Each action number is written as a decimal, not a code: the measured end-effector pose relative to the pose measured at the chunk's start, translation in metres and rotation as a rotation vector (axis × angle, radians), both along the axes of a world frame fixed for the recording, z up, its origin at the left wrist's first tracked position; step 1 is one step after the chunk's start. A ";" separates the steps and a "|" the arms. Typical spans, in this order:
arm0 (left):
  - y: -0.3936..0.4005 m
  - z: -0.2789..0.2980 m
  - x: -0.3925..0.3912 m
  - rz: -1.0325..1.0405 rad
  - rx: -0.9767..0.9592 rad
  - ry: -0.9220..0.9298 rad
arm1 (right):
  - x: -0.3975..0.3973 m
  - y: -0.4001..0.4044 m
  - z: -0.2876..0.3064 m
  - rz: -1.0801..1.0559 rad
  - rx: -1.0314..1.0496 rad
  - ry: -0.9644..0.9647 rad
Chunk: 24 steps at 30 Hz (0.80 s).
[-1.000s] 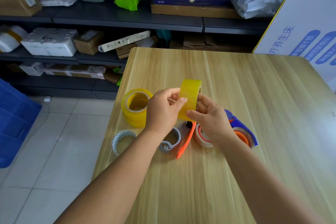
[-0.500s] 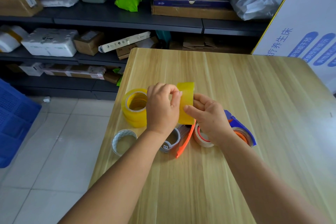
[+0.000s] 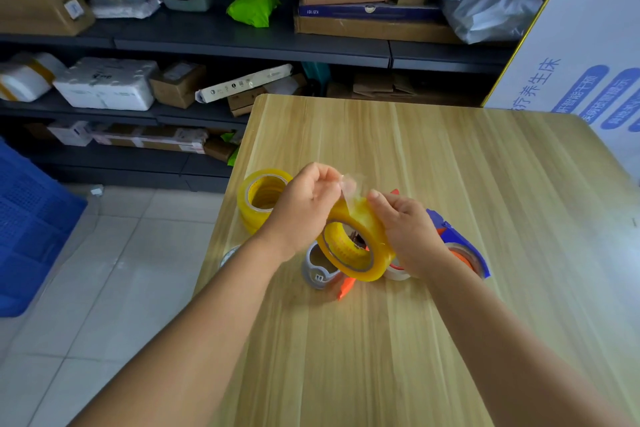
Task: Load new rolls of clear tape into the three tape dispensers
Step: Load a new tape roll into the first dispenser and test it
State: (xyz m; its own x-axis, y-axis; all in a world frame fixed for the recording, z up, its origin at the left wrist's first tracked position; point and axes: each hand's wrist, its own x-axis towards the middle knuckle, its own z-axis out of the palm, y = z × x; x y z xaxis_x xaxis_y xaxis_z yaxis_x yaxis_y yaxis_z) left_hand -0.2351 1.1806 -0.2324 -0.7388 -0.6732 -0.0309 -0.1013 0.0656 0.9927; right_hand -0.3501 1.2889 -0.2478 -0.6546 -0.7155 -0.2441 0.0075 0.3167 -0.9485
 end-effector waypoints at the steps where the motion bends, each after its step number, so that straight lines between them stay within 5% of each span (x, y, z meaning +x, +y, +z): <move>1: -0.003 -0.001 0.005 -0.082 0.042 0.007 | -0.002 0.001 0.000 0.012 0.006 -0.015; 5: -0.007 -0.007 0.018 -0.266 -0.052 -0.054 | -0.010 -0.002 0.000 0.077 0.037 -0.095; 18: -0.012 -0.039 0.037 0.048 -0.237 -0.140 | -0.001 -0.006 -0.025 0.130 0.088 -0.125; 24: -0.019 -0.062 0.047 0.134 -0.233 -0.317 | 0.007 0.001 -0.048 0.186 0.326 0.137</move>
State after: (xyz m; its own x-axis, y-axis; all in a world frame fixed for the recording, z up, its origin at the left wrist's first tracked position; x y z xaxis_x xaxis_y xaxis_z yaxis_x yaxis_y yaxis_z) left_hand -0.1883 1.1612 -0.2945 -0.6227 -0.7785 -0.0784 -0.4228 0.2505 0.8709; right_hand -0.3433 1.2903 -0.2955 -0.5634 -0.7243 -0.3975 -0.1977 0.5853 -0.7864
